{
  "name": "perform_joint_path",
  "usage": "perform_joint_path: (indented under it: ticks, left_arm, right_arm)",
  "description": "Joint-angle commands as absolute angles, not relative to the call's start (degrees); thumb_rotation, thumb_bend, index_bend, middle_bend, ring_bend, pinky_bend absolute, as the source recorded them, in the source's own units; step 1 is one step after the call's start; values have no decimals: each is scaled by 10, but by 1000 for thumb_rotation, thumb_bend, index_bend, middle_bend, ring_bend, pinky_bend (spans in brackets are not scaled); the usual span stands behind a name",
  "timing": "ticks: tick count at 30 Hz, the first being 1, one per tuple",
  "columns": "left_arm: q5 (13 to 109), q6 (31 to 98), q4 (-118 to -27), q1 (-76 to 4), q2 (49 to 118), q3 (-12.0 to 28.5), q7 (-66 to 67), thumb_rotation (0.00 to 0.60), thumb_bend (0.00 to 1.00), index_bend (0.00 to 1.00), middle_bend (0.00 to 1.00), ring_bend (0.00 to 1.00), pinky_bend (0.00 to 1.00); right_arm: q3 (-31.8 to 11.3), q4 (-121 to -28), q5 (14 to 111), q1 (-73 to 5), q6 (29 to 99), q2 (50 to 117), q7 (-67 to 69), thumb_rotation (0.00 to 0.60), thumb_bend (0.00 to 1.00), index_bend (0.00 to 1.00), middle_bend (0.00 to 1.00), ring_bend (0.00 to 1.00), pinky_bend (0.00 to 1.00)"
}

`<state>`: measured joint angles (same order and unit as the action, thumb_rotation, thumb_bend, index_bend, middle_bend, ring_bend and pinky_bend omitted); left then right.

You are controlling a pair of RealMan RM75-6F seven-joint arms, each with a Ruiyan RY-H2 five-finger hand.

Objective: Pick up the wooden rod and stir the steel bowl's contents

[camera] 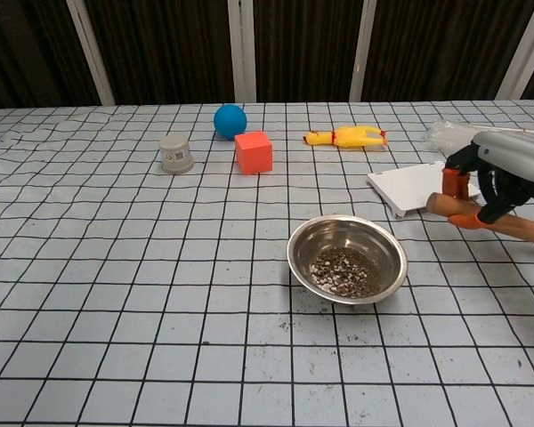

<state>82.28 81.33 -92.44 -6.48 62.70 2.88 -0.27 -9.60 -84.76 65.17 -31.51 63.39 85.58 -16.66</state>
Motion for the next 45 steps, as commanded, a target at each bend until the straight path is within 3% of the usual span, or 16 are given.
perform_joint_path:
  ticks: [1, 10, 28, 36, 45]
  left_arm:
    - [824, 816, -924, -64, 628, 29, -3, 600, 29, 0, 0, 0, 10]
    - [825, 820, -924, -63, 631, 30, -5, 600, 29, 0, 0, 0, 10]
    - [824, 822, -922, -63, 636, 31, -4, 600, 29, 0, 0, 0, 10]
    - [827, 825, -919, -62, 638, 32, -2, 600, 29, 0, 0, 0, 10]
    - [830, 830, -913, -62, 640, 32, 4, 600, 29, 0, 0, 0, 10]
  right_arm:
    - [-105, -885, 690, -300, 655, 829, -95, 600, 523, 807, 586, 638, 593]
    - [-128, -947, 739, -278, 689, 788, 42, 600, 523, 814, 595, 647, 593]
    - [-180, -1023, 737, -243, 727, 744, 224, 600, 523, 814, 595, 650, 593]
    - [-175, -1079, 793, -237, 766, 777, 277, 600, 523, 814, 595, 650, 593]
    - [-157, -1042, 847, -250, 795, 866, 327, 600, 523, 814, 595, 650, 593]
